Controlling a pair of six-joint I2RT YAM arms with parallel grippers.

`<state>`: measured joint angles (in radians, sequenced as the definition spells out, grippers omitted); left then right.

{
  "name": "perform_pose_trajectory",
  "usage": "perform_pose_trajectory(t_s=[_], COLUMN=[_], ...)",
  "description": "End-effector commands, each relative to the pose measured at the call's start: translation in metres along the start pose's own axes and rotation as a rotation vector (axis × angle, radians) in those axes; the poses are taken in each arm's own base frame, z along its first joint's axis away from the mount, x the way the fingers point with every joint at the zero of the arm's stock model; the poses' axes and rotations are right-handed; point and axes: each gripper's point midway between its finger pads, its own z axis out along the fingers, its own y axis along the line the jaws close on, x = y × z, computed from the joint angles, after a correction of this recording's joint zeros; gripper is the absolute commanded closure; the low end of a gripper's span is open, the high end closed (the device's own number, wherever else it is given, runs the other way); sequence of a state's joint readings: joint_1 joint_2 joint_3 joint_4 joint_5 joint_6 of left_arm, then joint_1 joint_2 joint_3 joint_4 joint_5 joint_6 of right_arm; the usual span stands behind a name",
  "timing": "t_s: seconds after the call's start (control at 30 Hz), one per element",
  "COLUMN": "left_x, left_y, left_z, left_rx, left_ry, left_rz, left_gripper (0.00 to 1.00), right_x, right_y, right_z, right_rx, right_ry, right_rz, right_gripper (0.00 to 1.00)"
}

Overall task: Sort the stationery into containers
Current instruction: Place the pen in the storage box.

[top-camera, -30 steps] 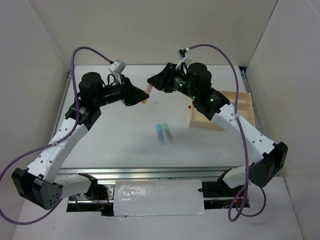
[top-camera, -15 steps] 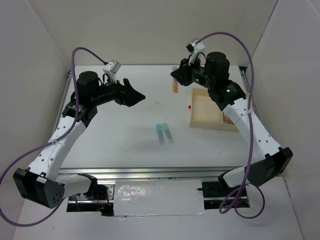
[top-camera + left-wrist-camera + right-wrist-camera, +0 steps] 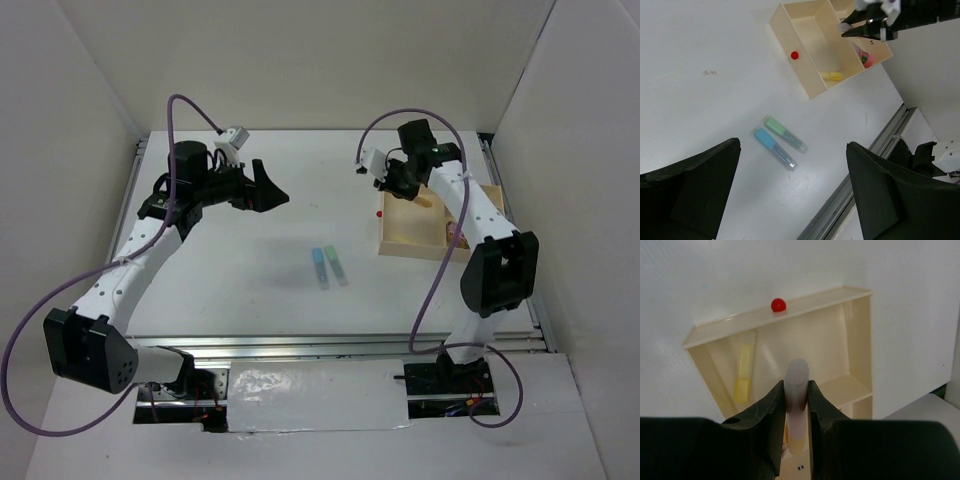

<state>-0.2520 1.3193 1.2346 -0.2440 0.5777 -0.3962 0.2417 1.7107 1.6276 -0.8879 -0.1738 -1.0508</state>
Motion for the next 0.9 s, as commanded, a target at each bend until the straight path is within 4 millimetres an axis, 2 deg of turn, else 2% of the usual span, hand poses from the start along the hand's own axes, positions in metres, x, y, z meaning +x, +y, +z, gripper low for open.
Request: perform_pose_trajectory(t_s=[0.0, 0.07, 0.17, 0.33, 0.4, 0.47, 0.6, 0.8, 0.87], left_x=[-0.006, -0.005, -0.001, 0.002, 0.003, 0.003, 0.005, 0.01, 0.014], left_y=[-0.006, -0.004, -0.001, 0.002, 0.004, 0.006, 0.009, 0.015, 0.017], left_z=[0.001, 0.002, 0.005, 0.008, 0.009, 0.01, 0.011, 0.014, 0.016], left_rx=[0.019, 0.019, 0.012, 0.006, 0.002, -0.003, -0.013, -0.025, -0.031], left_ry=[-0.02, -0.014, -0.004, 0.008, 0.012, 0.013, 0.015, 0.021, 0.028], left_rz=[0.021, 0.02, 0.017, 0.014, 0.016, 0.017, 0.015, 0.022, 0.017], left_gripper=[0.01, 0.01, 0.01, 0.01, 0.01, 0.01, 0.01, 0.01, 0.01], right_x=[0.012, 0.023, 0.035, 0.045, 0.054, 0.057, 0.063, 0.071, 0.072], right_y=[-0.006, -0.002, 0.006, 0.029, 0.039, 0.04, 0.047, 0.055, 0.057], right_z=[0.001, 0.019, 0.035, 0.05, 0.059, 0.066, 0.075, 0.084, 0.087], right_rx=[-0.037, -0.079, -0.125, -0.206, -0.242, -0.231, -0.222, -0.237, -0.238], right_ry=[0.077, 0.115, 0.156, 0.183, 0.209, 0.212, 0.214, 0.226, 0.231], right_rz=[-0.08, -0.054, -0.028, -0.013, -0.011, -0.019, -0.031, -0.028, -0.033], right_gripper=[1.0, 1.0, 1.0, 0.98, 0.96, 0.91, 0.78, 0.74, 0.69])
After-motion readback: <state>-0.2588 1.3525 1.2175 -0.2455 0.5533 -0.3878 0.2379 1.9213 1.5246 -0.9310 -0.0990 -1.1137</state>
